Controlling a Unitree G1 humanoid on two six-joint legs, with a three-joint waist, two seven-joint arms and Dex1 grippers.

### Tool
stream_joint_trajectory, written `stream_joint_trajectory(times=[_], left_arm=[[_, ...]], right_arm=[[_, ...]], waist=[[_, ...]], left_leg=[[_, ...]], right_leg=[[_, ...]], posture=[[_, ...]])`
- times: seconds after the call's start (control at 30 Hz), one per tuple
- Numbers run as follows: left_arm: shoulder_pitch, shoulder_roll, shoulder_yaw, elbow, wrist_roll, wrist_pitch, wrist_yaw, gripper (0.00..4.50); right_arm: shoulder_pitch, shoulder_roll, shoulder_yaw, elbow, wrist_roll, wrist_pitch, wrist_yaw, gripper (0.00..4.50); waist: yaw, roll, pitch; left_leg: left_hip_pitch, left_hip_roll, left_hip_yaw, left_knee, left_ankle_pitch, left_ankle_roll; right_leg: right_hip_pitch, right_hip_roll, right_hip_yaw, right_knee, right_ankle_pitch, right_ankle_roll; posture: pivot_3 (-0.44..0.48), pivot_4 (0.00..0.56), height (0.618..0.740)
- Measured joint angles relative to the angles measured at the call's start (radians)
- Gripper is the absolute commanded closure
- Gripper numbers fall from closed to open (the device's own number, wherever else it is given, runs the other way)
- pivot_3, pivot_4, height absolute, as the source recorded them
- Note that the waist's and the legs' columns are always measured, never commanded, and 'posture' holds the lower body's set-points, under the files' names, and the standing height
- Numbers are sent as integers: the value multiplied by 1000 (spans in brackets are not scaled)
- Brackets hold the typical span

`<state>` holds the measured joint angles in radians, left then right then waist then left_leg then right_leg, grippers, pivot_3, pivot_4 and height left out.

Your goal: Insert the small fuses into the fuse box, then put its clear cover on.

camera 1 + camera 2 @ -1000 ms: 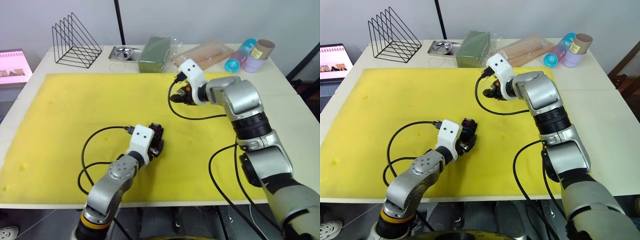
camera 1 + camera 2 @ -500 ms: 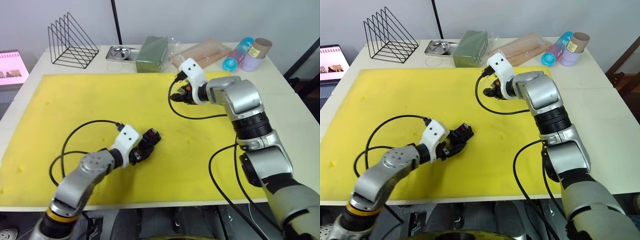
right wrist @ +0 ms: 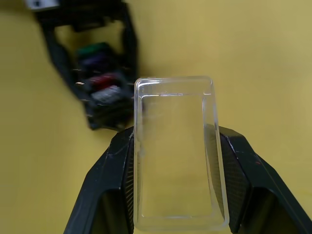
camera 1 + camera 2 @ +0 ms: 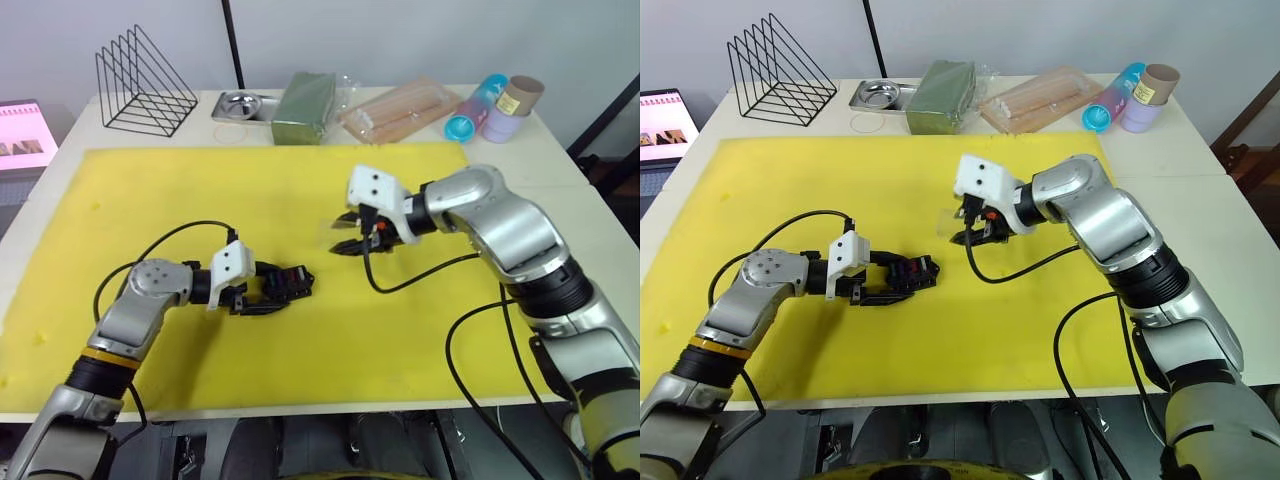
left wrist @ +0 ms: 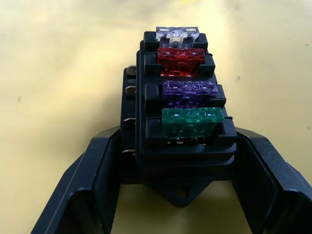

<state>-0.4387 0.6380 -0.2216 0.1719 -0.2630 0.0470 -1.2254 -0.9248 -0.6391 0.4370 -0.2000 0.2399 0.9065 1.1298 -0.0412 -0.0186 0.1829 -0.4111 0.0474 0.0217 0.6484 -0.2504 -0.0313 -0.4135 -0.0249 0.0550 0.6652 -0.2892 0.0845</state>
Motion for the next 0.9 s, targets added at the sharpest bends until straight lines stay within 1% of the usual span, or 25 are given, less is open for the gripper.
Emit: stream_joint_trajectory(times=[0.13, 0.3, 0.5, 0.9], left_arm=[[-97, -51, -22, 138, 37, -84, -55, 1576], [-163, -96, -37, 245, 74, -147, -83, 1576], [-185, -118, -38, 280, 86, -165, -100, 1576], [-196, -124, -36, 300, 102, -172, -118, 1576]], right_arm=[[-2, 59, 67, -30, 21, 80, 0, 2679], [-42, 112, 85, -10, 19, 145, -47, 2679], [-61, 148, 103, 31, 16, 159, -88, 2679], [-78, 150, 167, 92, -29, 122, -108, 2679]], waist=[[7, 0, 0], [18, 0, 0], [29, 0, 0], [28, 0, 0]], left_leg=[[0, 0, 0, 1, 0, 0], [-1, -1, 0, 3, 0, 0], [-1, -1, 0, 3, 0, 0], [-1, -1, -1, 3, 0, 0]], right_leg=[[1, 0, 0, 0, 0, 0], [1, -1, 0, 0, 0, 0], [1, -1, -1, 0, 0, 0], [1, 0, -1, 1, 0, 0]], posture=[[0, 150, 740], [0, 150, 740], [0, 150, 740], [0, 150, 740]])
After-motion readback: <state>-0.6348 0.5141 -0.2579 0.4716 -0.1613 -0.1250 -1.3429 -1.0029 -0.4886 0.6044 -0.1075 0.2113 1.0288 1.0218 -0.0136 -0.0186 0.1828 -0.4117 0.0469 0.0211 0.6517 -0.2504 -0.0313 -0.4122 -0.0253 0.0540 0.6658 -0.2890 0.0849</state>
